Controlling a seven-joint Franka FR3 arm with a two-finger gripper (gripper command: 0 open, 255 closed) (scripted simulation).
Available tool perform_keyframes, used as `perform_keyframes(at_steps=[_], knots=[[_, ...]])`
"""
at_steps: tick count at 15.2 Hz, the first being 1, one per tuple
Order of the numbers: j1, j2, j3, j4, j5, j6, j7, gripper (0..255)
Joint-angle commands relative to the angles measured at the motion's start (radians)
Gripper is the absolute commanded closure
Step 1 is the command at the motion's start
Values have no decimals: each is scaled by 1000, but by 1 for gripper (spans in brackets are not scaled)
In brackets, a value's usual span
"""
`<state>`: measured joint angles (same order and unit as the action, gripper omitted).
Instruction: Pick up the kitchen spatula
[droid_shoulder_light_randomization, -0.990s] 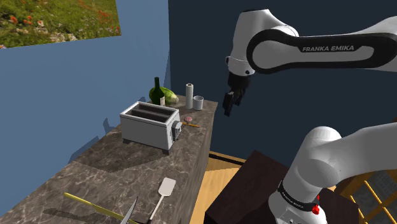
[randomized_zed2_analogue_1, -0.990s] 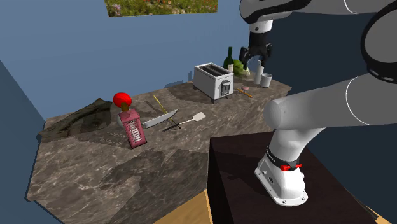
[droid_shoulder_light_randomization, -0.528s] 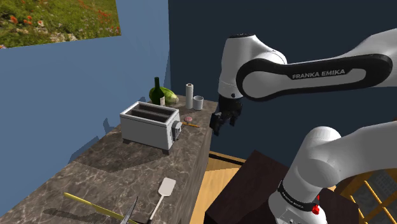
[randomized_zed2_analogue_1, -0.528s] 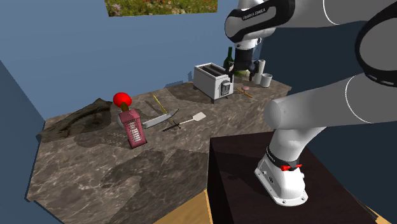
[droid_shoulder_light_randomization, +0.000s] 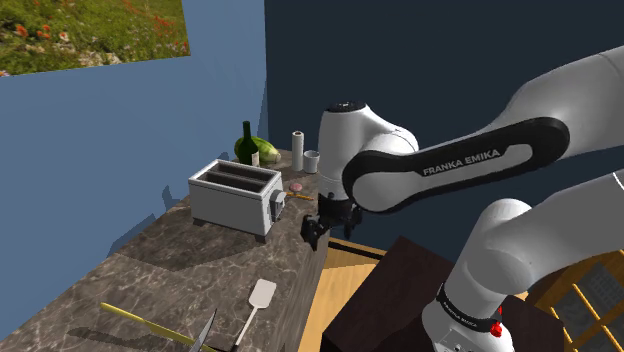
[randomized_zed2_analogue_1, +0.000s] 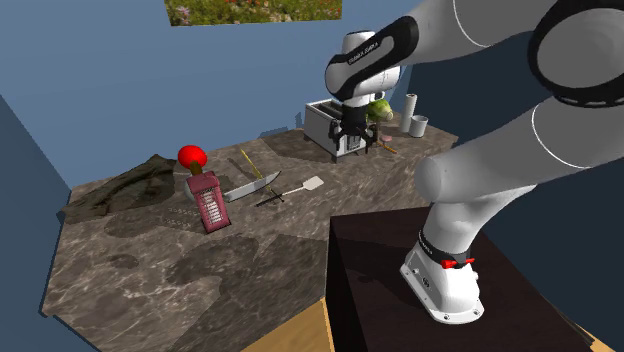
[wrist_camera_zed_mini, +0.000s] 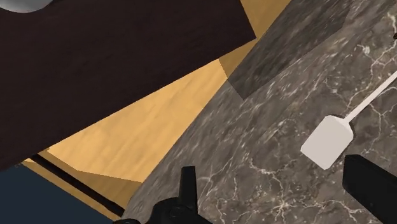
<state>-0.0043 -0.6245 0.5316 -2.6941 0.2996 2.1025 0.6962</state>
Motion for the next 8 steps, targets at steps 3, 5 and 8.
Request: perform_keyframes(at_steps=[3, 5, 8], knots=[[-45, 149, 121, 33, 33, 125, 196, 0], [-79, 235, 185, 57, 26, 190, 300, 0], [-148, 382, 286, 104, -32, 289, 480, 0]])
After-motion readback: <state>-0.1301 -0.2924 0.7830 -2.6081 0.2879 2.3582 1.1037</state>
